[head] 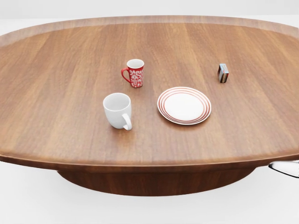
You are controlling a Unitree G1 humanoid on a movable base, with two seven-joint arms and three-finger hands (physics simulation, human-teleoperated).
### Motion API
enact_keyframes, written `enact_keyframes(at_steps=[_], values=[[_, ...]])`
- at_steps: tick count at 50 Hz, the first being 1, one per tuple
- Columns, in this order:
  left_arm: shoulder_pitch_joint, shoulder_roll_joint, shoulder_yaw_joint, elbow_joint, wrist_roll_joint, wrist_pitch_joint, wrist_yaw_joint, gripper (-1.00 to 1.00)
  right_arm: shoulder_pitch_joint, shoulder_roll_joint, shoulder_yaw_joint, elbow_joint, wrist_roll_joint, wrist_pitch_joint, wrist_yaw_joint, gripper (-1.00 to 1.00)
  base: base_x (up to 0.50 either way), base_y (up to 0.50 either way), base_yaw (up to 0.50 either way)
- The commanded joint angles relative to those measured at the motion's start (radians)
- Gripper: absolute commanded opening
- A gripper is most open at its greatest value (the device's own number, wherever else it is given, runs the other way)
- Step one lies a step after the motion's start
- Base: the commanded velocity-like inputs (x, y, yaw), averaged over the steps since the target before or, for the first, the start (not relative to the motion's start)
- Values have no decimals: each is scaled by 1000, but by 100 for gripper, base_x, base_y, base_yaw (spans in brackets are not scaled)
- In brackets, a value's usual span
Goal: Put the white mug on the plate.
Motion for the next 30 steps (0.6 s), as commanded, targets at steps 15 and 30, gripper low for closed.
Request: enact_keyframes(at_steps=[15,30], values=[[9,-14,-14,2,32,0,-3,100,15,13,28,26,-8,0,38,100,7,7,0],[10,-16,-16,8,35,0,-5,100,17,15,32,39,-14,0,44,100,33,0,0]])
